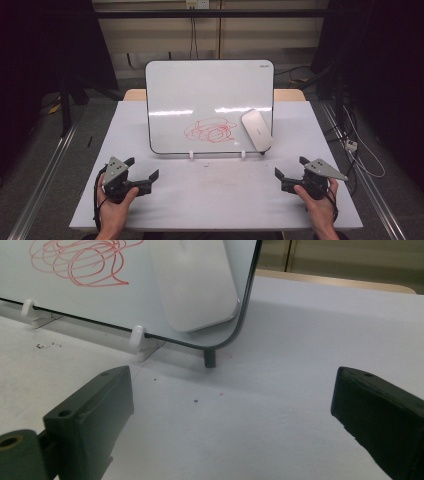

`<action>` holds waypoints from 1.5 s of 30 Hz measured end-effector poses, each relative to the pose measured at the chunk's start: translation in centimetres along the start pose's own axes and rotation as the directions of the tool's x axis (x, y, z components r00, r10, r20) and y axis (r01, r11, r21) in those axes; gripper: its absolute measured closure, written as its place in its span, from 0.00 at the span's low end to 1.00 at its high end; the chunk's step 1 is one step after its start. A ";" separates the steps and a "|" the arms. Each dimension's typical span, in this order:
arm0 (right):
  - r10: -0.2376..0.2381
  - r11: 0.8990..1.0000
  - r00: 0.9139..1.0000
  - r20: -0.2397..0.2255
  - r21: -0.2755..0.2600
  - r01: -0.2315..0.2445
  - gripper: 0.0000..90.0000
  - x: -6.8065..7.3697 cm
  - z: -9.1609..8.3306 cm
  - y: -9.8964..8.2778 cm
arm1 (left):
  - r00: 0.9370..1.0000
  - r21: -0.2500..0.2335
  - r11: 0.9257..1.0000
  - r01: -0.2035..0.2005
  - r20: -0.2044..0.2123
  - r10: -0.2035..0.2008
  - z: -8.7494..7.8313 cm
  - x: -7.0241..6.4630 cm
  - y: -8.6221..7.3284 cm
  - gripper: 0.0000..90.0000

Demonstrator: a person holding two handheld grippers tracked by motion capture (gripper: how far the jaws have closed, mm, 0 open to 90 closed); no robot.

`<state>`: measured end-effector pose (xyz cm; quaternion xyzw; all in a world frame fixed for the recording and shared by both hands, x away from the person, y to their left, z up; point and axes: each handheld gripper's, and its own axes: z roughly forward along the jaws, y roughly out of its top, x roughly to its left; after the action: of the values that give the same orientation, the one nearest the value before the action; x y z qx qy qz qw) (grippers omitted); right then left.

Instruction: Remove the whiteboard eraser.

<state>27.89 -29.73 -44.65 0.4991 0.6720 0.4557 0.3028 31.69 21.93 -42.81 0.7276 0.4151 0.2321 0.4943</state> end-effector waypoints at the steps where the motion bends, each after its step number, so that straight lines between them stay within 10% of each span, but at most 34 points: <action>1: -0.005 1.000 1.000 -0.001 -0.002 0.005 0.04 0.0 0.0 0.0 | 1.000 0.000 1.000 0.000 0.000 0.000 0.0 0.0 0.0 0.05; 45: -0.129 0.991 0.991 -0.037 0.037 0.130 0.07 3.5 5.1 5.3 | 1.000 0.024 1.000 0.002 0.015 -0.002 0.6 -0.1 0.0 0.05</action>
<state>33.28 -24.37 -41.70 0.4523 0.7170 0.4303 0.3100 32.11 21.54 -43.07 0.7346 0.4150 0.2214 0.4890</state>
